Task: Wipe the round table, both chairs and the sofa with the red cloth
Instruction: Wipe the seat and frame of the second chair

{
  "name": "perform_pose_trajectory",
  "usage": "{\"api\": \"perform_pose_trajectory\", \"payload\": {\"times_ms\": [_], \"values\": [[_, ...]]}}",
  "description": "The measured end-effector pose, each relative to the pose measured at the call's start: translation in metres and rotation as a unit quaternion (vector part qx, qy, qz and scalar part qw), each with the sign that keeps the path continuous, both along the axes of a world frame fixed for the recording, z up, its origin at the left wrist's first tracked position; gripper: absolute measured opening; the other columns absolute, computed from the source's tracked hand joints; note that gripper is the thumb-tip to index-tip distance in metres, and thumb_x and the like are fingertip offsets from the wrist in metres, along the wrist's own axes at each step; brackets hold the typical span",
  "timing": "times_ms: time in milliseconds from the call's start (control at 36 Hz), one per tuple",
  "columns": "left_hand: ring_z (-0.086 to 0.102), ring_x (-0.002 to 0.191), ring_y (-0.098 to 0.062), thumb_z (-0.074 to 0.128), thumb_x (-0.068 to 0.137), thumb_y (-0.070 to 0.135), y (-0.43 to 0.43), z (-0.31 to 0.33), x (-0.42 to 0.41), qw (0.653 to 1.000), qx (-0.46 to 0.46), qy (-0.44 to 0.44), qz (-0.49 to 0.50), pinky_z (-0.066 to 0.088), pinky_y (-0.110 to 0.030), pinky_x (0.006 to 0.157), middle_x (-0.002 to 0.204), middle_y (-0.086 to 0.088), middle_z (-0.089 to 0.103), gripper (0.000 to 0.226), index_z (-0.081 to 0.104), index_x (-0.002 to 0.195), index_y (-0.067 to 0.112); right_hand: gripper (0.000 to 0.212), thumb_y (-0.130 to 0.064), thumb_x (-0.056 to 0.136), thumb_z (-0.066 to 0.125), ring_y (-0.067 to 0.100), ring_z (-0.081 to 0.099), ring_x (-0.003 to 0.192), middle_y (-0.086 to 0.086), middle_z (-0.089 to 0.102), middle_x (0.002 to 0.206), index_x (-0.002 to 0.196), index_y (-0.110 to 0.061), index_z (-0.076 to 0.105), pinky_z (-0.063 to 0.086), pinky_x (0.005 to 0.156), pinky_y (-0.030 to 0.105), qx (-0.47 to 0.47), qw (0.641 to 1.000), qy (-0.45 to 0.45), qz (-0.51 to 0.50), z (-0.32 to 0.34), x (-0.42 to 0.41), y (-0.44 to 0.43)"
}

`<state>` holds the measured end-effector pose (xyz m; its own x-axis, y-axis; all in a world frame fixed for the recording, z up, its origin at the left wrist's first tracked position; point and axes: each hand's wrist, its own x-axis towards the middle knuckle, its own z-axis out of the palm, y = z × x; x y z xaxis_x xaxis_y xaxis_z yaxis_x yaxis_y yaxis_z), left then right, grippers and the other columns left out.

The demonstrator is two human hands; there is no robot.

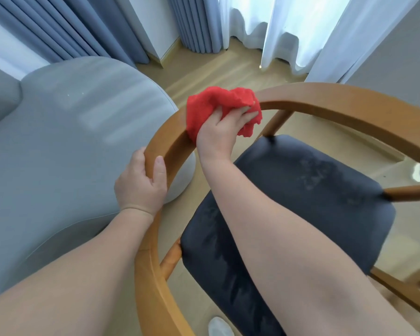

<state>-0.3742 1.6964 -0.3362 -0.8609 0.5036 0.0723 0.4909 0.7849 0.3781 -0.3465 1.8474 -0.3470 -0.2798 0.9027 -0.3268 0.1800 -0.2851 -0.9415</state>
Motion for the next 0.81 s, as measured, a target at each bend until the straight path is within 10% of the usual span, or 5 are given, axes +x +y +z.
{"api": "perform_pose_trajectory", "payload": {"times_ms": [167,444,806], "values": [[0.055,0.073,-0.030,0.028,0.089,0.050,-0.002,-0.002,-0.003,1.000,0.004,0.003,0.007,0.040,-0.031,0.065,0.081,0.001,0.055,0.055,0.053,0.119,0.011,0.061,-0.032,0.104,0.031,0.039,-0.015,0.145,0.015,-0.013,0.160,0.154,-0.008,0.007,0.001,0.119,0.054,0.215,0.959,-0.126,0.133,-0.017,0.010,-0.007],[0.055,0.075,-0.033,0.028,0.087,0.051,0.001,-0.003,0.004,1.000,-0.003,0.005,0.026,0.035,-0.032,0.065,0.086,-0.004,0.060,0.056,0.052,0.119,0.012,0.070,-0.043,0.096,0.049,0.033,0.022,0.144,0.012,0.024,0.157,0.153,-0.014,0.020,0.011,0.119,0.044,0.527,0.671,-0.303,0.424,-0.025,0.047,0.101],[0.057,0.096,-0.039,0.028,0.086,0.049,0.003,-0.002,0.011,0.999,-0.005,0.051,0.009,0.043,-0.042,0.073,0.118,-0.013,0.059,0.063,0.045,0.130,0.007,0.059,-0.036,0.092,0.052,0.037,0.052,0.114,0.013,0.051,0.134,0.143,-0.010,0.036,0.036,0.094,0.045,0.560,0.569,-0.419,0.431,-0.025,0.068,0.159]]}}
